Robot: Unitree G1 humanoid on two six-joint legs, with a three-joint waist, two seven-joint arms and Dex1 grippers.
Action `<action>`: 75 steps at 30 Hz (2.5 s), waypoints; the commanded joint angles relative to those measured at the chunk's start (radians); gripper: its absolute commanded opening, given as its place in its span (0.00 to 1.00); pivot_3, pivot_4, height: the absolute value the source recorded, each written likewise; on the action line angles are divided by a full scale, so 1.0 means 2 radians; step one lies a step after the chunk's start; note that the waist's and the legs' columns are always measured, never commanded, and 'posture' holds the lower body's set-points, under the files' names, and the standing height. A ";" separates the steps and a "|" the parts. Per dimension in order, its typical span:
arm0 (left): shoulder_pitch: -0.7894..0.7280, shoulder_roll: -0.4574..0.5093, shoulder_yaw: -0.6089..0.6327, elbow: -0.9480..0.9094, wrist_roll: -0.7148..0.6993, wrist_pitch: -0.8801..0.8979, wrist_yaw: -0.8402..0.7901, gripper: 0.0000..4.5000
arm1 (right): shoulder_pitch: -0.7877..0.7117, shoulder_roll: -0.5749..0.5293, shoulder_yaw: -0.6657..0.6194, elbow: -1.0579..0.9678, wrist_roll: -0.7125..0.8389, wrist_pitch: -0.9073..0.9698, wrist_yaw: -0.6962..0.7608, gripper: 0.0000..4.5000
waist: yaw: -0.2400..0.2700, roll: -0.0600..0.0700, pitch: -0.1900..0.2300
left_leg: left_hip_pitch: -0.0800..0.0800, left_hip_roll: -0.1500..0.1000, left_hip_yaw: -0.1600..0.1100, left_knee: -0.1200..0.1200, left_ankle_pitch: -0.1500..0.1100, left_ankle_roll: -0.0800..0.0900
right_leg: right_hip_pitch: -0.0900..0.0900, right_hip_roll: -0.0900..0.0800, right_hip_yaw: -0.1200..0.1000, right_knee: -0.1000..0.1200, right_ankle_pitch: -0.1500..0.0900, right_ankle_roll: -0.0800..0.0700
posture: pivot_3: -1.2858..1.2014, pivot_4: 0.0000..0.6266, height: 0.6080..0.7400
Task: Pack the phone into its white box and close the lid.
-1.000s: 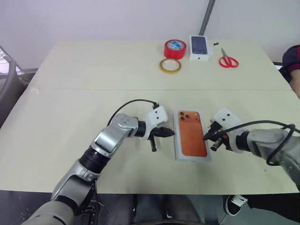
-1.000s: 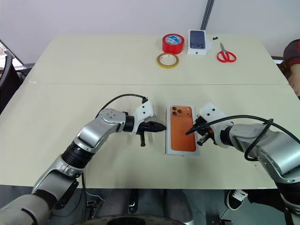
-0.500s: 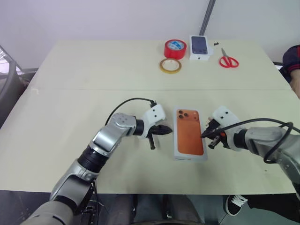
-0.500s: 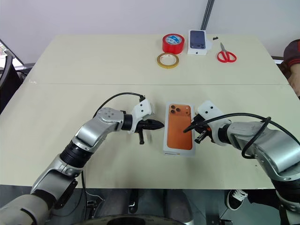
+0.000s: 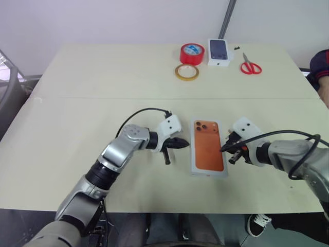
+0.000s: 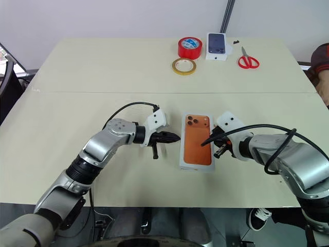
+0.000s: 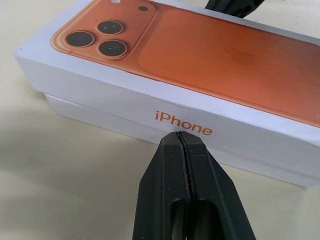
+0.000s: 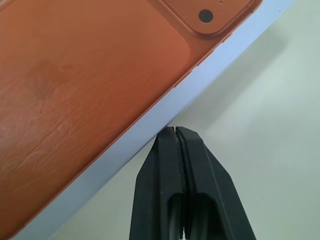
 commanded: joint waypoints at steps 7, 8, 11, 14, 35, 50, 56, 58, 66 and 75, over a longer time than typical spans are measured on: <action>0.001 -0.002 -0.006 -0.016 0.000 -0.004 -0.003 0.00 | 0.005 0.002 -0.010 -0.023 -0.005 -0.001 0.007 0.01 | 0.000 0.000 0.000 | 0.000 0.000 0.000 0.000 0.000 0.000 | 0.000 0.000 0.000 0.000 0.000 0.000 | 0.52 0.24 1.00; 0.002 -0.002 -0.007 -0.016 0.000 -0.005 -0.003 0.00 | 0.006 0.002 -0.010 -0.022 -0.006 -0.002 0.007 0.01 | 0.000 0.000 0.000 | 0.000 0.000 0.000 0.000 0.000 0.000 | 0.000 0.000 0.000 0.000 0.000 0.000 | 0.52 0.24 1.00; 0.003 -0.002 -0.008 -0.015 0.002 -0.005 -0.003 0.00 | 0.009 0.002 -0.010 -0.021 -0.008 -0.004 0.008 0.01 | 0.000 0.000 0.000 | 0.000 0.000 0.000 0.000 0.000 0.000 | 0.000 0.000 0.000 0.000 0.000 0.000 | 0.52 0.24 1.00; 0.004 0.000 -0.009 -0.014 0.003 -0.005 -0.004 0.00 | 0.012 0.001 -0.009 -0.022 -0.011 -0.006 0.009 0.01 | 0.000 0.000 0.000 | 0.000 0.000 0.000 0.000 0.000 0.000 | 0.000 0.000 0.000 0.000 0.000 0.000 | 0.52 0.24 1.00; -0.007 0.008 0.040 -0.001 -0.021 0.005 0.007 0.00 | 0.012 0.001 -0.009 -0.030 -0.020 -0.010 0.024 0.01 | 0.000 0.000 0.000 | 0.000 0.000 0.000 0.000 0.000 0.000 | 0.000 0.000 0.000 0.000 0.000 0.000 | 0.52 0.24 1.00; -0.034 -0.029 -0.016 0.031 0.019 -0.014 0.026 0.00 | 0.117 -0.035 -0.088 -0.108 0.021 -0.069 0.119 0.01 | 0.001 0.000 0.000 | 0.001 0.000 0.000 0.000 0.000 0.000 | 0.001 0.000 0.000 0.000 0.000 0.000 | 0.52 0.24 1.00; -0.027 -0.031 -0.034 0.048 0.037 -0.027 0.022 0.00 | 0.135 -0.020 -0.058 -0.124 0.016 -0.051 0.085 0.01 | 0.003 -0.001 0.000 | 0.003 0.000 0.000 0.000 0.000 0.000 | 0.003 0.000 0.000 0.000 0.000 0.000 | 0.52 0.24 1.00; -0.026 -0.031 -0.033 0.050 0.038 -0.027 0.021 0.00 | 0.134 -0.017 -0.051 -0.121 0.013 -0.046 0.074 0.01 | 0.002 -0.001 0.000 | 0.004 0.000 0.000 0.000 0.000 0.000 | 0.004 0.000 0.000 -0.001 0.000 0.000 | 0.52 0.24 1.00; -0.019 -0.021 0.063 0.028 -0.006 -0.011 0.045 0.00 | 0.110 0.007 -0.095 -0.101 0.013 -0.079 0.057 0.01 | -0.001 -0.001 -0.001 | 0.005 0.000 0.000 0.000 0.000 0.000 | 0.005 0.000 0.000 -0.001 0.000 0.000 | 0.52 0.24 1.00; 0.052 0.106 0.241 0.006 -0.056 -0.043 0.049 0.00 | 0.092 0.058 -0.175 -0.003 -0.016 -0.205 0.067 0.01 | 0.001 -0.001 -0.001 | 0.005 0.000 0.000 -0.001 0.000 0.000 | 0.004 0.000 0.000 -0.001 0.000 0.000 | 0.52 0.24 1.00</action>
